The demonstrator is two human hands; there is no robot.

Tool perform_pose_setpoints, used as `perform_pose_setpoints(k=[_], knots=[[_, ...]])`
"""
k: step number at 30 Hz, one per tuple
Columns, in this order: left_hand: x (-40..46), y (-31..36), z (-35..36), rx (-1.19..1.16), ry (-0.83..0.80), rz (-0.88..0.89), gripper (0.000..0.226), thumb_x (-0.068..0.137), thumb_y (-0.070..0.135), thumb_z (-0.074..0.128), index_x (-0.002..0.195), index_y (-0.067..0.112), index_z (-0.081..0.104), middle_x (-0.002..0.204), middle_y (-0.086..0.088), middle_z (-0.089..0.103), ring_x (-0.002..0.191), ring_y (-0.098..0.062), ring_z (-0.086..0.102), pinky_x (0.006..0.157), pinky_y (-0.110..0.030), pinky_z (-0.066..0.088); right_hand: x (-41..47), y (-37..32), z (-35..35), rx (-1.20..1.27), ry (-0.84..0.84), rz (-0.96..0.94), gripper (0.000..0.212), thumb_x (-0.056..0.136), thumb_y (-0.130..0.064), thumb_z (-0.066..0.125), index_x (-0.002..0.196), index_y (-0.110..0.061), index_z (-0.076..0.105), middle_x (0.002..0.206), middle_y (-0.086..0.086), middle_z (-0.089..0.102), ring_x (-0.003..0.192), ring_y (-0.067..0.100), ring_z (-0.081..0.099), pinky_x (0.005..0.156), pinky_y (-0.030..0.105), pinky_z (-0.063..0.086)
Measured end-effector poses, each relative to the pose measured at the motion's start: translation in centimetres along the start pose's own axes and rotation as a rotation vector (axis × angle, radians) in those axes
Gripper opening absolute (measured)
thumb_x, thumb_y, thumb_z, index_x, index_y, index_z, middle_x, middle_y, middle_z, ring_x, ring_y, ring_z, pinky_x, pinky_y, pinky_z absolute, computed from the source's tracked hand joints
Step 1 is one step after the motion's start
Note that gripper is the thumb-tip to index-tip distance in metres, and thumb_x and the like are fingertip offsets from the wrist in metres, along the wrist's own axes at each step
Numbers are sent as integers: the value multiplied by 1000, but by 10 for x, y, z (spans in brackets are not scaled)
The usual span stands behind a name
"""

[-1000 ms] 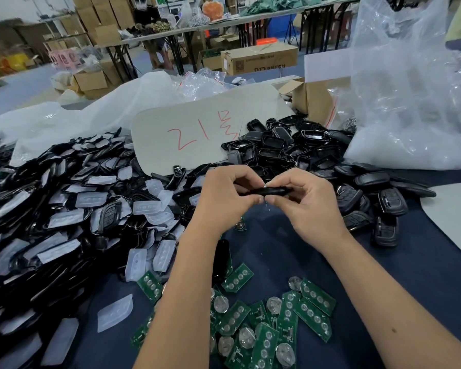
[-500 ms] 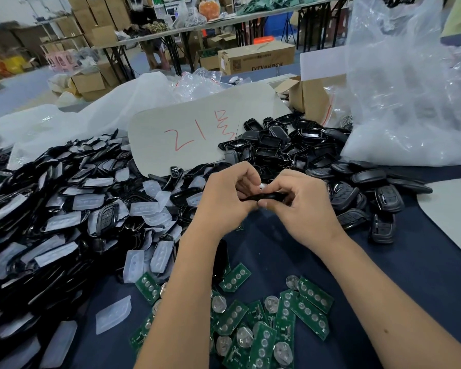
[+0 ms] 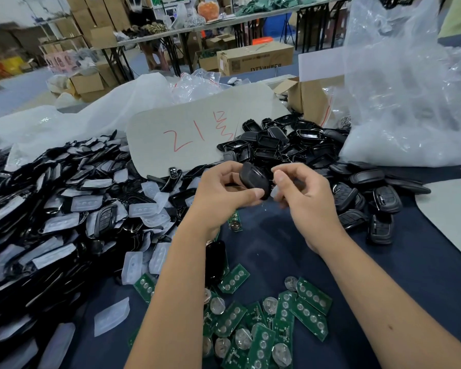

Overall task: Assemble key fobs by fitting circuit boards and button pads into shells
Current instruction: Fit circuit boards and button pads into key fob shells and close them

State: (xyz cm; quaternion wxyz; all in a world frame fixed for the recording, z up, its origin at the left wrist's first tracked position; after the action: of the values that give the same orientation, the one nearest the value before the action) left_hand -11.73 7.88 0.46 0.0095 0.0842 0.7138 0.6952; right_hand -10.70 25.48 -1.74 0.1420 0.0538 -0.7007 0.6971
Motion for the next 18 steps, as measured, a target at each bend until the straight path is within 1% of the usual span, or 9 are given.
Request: perform_pose_setpoints(k=[2,4,6,8,10,11,13,16,18], knots=[[0,-3,3,-122,-34,-45,35,73,-11,83,102,-1,67,97,-25,71,92,-35,74,84,-44,63,-1,2,4,-8,-36,26,26,100,-41,61,90,-20,73,65,-3,59,60,11,54,57,27,46],[0,-3,8,-172,-79,-64,33,73,-15,81,96,1,64,90,-17,71,92,-33,73,84,-43,63,-4,0,10,50,-79,28,38,103,-39,61,75,-13,66,59,3,48,55,15,42,49,26,35],[0,-4,11,-185,-103,-80,31,74,-17,78,89,5,63,82,-10,71,88,-30,72,82,-40,63,-5,-3,14,112,-102,39,37,101,-37,66,71,-17,68,58,5,42,53,18,35,46,24,27],[-1,-5,13,-191,-120,-98,30,71,-13,80,86,6,62,78,-7,69,85,-27,73,80,-38,63,-6,-5,15,182,-106,64,27,93,-39,72,73,-21,75,57,5,41,51,16,32,46,25,24],[-1,-6,16,-181,-139,-106,31,69,-11,81,83,7,60,76,-6,69,81,-24,73,79,-37,63,-5,-4,13,240,-95,88,24,86,-40,76,79,-17,79,57,5,42,49,14,31,45,24,23],[-1,-6,17,-171,-144,-107,32,69,-12,81,82,7,59,74,-5,68,79,-22,73,79,-38,64,-5,-4,12,252,-89,95,27,84,-39,76,80,-13,78,56,4,41,47,14,30,44,23,22],[-1,-8,18,-155,-142,-108,34,70,-14,81,78,9,56,71,-3,66,76,-20,71,82,-42,64,-4,-3,11,257,-90,106,33,84,-38,76,73,-7,72,51,0,36,44,12,25,43,22,20],[-1,-11,18,-150,-134,-116,36,64,-8,84,75,12,55,71,-4,65,75,-20,70,87,-46,63,-5,-4,13,271,-111,118,31,86,-35,73,66,-13,67,49,-2,33,43,12,22,44,24,15],[-1,-12,17,-153,-129,-121,36,63,-8,84,72,13,56,72,-6,67,76,-21,71,85,-46,64,-4,-4,14,282,-113,121,32,86,-34,72,67,-10,65,49,-2,33,44,12,22,46,30,13]])
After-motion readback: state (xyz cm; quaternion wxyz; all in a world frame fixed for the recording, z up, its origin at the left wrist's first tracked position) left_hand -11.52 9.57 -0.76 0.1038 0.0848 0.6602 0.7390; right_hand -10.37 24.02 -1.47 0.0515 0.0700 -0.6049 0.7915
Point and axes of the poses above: each hand's wrist, its own x-axis towards the middle knuckle, its own z-axis out of the palm, y = z × x, the point moved 9 cm from there along x, towards the middle knuckle
